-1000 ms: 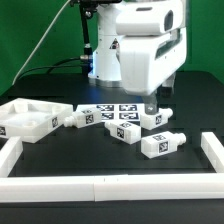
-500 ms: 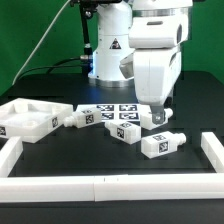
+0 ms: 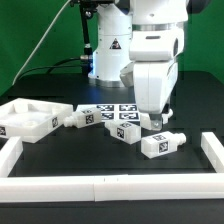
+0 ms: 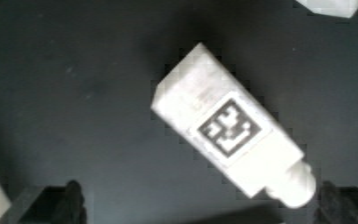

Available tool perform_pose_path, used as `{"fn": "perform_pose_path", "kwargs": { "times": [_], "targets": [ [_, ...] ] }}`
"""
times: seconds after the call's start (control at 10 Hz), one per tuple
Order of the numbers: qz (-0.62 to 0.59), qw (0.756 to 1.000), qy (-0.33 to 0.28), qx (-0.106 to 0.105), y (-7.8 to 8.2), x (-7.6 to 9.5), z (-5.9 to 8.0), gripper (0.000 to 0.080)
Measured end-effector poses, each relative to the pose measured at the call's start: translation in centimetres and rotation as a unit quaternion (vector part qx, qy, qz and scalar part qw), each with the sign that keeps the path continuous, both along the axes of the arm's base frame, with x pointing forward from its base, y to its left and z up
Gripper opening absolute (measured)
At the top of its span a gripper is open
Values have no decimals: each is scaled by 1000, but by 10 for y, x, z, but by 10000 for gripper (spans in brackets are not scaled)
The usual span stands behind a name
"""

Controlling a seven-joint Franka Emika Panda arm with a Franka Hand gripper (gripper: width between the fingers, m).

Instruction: Assemble one leg

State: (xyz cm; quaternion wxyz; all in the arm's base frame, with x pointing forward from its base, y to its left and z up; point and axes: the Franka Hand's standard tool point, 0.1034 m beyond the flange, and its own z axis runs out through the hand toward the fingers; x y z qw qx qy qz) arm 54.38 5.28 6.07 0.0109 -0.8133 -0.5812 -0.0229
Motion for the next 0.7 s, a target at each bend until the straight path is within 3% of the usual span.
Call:
{"fn": "perform_pose_path", "kwargs": {
  "times": [0.4, 0.7],
  "targets": [
    [-4, 1000, 4, 1, -3, 6, -1, 650],
    [4, 1000, -11, 8, 4, -23, -33, 650]
  ]
}}
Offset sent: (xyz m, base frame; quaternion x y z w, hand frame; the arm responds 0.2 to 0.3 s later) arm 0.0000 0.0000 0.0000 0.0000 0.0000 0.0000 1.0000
